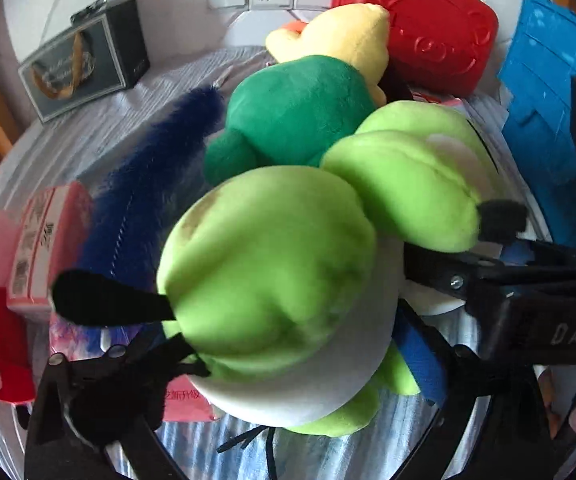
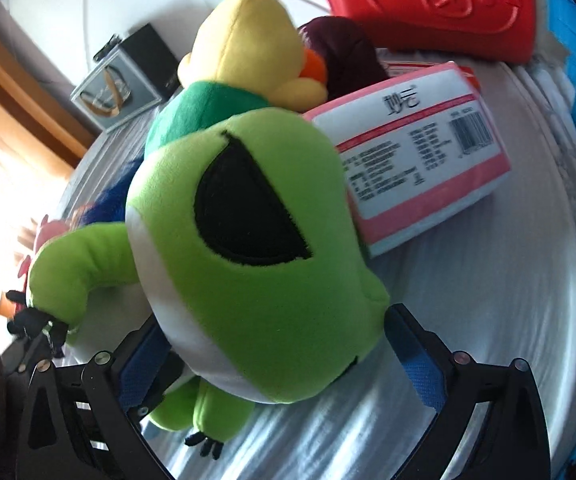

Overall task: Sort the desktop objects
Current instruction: 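Grasp the green frog plush between both grippers, then lift the frog plush with both grippers and carry it over the blue crate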

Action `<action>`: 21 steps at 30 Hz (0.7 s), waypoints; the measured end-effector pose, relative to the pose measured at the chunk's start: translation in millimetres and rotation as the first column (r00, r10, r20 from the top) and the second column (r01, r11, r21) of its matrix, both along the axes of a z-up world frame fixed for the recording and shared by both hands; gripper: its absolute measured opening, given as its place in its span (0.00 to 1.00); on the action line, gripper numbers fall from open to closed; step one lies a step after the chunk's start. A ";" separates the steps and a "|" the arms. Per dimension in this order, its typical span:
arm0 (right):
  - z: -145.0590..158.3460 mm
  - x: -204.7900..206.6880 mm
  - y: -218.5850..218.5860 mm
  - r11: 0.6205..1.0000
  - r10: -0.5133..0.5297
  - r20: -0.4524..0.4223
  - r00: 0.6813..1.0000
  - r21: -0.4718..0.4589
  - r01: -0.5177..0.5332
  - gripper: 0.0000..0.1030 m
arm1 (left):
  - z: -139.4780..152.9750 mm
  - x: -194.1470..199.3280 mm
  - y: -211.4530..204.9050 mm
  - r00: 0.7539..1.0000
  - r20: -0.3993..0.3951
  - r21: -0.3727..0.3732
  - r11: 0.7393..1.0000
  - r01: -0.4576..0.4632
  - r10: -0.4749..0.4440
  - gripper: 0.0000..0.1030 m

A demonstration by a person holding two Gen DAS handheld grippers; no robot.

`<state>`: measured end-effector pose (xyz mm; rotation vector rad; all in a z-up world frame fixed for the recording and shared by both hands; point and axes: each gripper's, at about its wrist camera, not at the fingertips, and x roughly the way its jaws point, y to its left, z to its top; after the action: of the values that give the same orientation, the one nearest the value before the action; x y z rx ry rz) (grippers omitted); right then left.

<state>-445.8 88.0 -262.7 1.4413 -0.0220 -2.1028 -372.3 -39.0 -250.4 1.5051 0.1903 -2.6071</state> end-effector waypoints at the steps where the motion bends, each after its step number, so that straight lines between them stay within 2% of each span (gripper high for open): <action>1: 2.5 2.9 0.1 1.000 0.006 -0.009 1.000 -0.001 -0.006 0.86 | 1.5 1.2 -0.6 1.000 -0.005 0.008 1.000 -0.003 0.003 0.86; 2: 4.5 4.8 0.9 1.000 0.004 -0.014 1.000 -0.003 -0.004 0.80 | 4.0 3.5 -3.3 1.000 -0.009 0.026 1.000 -0.008 0.008 0.82; 5: 16.6 16.0 0.1 1.000 0.010 -0.048 0.999 0.013 -0.009 0.71 | 13.9 12.5 -8.0 1.000 -0.022 0.043 0.999 0.000 0.001 0.78; 10: 41.9 37.8 2.5 1.000 0.003 -0.103 0.995 0.005 -0.003 0.67 | 44.7 31.6 -6.0 0.995 -0.098 0.014 1.000 0.014 -0.013 0.78; 15: 81.6 68.5 8.8 1.000 -0.027 -0.178 0.984 -0.015 0.024 0.64 | 84.4 57.3 -7.7 0.981 -0.186 -0.015 0.998 0.055 -0.057 0.78; 18: 110.6 90.0 4.4 0.998 -0.051 -0.234 0.971 -0.035 0.044 0.64 | 112.0 77.3 -11.2 0.965 -0.248 -0.035 0.996 0.083 -0.089 0.78; 21: 145.8 118.0 3.9 0.996 -0.083 -0.306 0.948 -0.058 0.068 0.64 | 143.8 100.3 -14.4 0.937 -0.323 -0.059 0.991 0.118 -0.131 0.78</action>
<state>-327.9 91.9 -116.9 1.0858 -0.0049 -2.3528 -272.0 -53.4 -106.6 1.0962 0.0752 -2.9294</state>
